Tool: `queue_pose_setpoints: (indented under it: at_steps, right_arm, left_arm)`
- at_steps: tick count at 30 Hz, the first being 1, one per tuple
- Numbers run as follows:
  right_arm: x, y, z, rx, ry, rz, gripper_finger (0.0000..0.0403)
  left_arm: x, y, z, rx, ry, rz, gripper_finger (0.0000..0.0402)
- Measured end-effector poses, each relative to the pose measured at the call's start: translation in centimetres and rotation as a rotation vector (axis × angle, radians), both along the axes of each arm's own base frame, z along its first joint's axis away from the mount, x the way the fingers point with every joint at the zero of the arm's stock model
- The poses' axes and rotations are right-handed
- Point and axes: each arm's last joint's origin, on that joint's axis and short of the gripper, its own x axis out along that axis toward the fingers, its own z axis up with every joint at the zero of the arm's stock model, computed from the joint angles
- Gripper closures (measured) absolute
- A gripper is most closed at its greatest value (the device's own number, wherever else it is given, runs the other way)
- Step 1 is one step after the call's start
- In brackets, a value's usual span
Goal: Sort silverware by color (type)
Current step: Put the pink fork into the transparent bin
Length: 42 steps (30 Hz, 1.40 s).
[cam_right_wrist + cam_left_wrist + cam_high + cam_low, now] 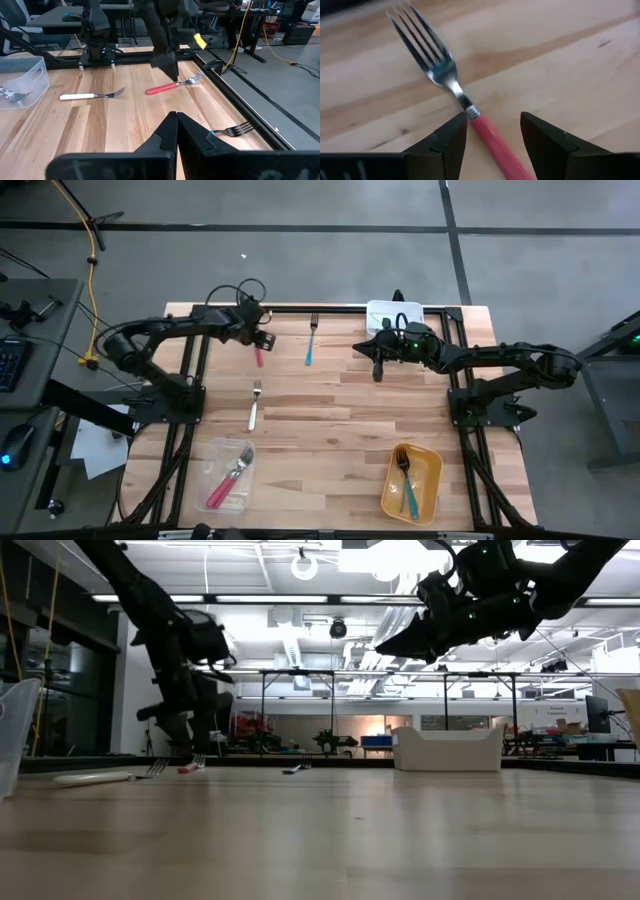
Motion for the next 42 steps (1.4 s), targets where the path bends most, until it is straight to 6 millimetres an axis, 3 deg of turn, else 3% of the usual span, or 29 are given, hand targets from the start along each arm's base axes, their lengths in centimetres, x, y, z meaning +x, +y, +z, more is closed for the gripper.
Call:
queue_pose_setpoints:
  at_steps: [6, 11, 15, 22, 29, 35, 42]
  right_arm:
    - [0.0, 0.0, 0.0, 0.0, 0.0, 0.0, 0.0403]
    - [0.0, 0.0, 0.0, 0.0, 0.0, 0.0, 0.0403]
    - [0.0, 0.0, 0.0, 0.0, 0.0, 0.0, 0.0403]
    - [0.0, 0.0, 0.0, 0.001, 0.001, -0.001, 0.0403]
    - [0.0, 0.0, 0.0, 0.001, 0.002, -0.003, 0.0403]
    - [0.0, 0.0, 0.0, 0.001, 0.003, -0.004, 0.0403]
    - [0.0, 0.0, 0.0, 0.001, 0.003, -0.003, 0.0403]
  left_arm:
    - [0.0, 0.5, -2.5, -0.074, 0.076, 0.007, 0.0222]
    - [0.1, 0.6, -3.2, -0.064, 0.134, -0.02, 0.023]
    - [0.1, 0.6, -3.1, -0.042, 0.158, -0.083, 0.0263]
    - [0.1, 0.4, -2.6, -0.015, 0.181, -0.195, 0.0364]
    - [-0.3, -1.0, -1.2, -0.044, 0.193, -0.234, 0.0368]
    - [-0.6, -4.4, 1.8, -0.077, 0.149, -0.247, 0.0368]
    - [-1.5, -11.9, 6.0, -0.151, 0.041, -0.253, 0.0368]
